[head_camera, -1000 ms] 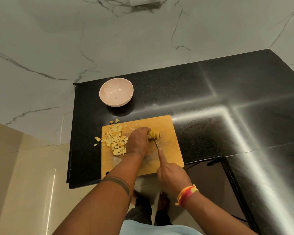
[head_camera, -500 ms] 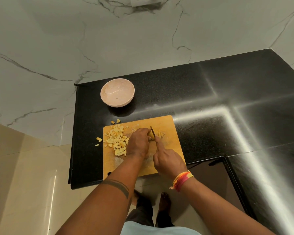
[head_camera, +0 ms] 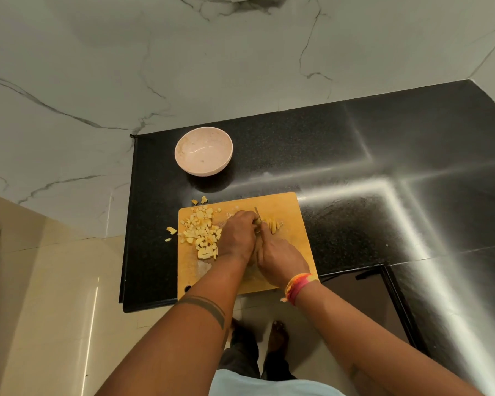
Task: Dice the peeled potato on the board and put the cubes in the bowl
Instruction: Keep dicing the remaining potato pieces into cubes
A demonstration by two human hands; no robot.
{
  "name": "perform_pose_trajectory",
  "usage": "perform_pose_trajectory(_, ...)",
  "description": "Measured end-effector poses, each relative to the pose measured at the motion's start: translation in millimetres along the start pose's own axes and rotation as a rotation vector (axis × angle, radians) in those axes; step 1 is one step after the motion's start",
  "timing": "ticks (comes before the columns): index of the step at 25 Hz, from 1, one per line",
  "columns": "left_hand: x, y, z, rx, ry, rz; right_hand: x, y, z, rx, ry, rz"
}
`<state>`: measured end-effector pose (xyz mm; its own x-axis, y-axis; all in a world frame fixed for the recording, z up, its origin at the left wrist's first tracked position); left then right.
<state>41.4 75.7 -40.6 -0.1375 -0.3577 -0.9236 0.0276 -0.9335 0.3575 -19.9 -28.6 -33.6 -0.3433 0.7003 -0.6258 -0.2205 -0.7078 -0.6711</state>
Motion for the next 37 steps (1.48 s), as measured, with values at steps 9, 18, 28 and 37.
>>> perform_pose_trajectory(9, -2, 0, 1, 0.017, 0.004, -0.021, 12, 34, 71, 0.049, -0.085, 0.087)
perform_pose_trajectory(18, -4, -5, 7, -0.051, 0.012, 0.006, -5, -1, 30, -0.001, 0.02, 0.006)
perform_pose_trajectory(28, -3, -6, 5, -0.062, 0.017, 0.049, -8, -17, -13, -0.033, -0.001, 0.068)
perform_pose_trajectory(37, -1, -6, 3, -0.065, 0.001, 0.049, 19, 30, 65, 0.059, -0.093, 0.1)
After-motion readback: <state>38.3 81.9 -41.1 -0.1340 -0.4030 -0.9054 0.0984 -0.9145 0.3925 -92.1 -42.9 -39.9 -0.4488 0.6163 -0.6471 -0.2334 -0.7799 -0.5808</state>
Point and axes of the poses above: each hand's wrist, its own z-axis away from the middle knuckle, its own x-axis out of the palm, y = z × x, the point moved 7 cm from there along -z, towards the middle knuckle, and after that the axes turned 13 degrees about -z, right-handed, at the moved point
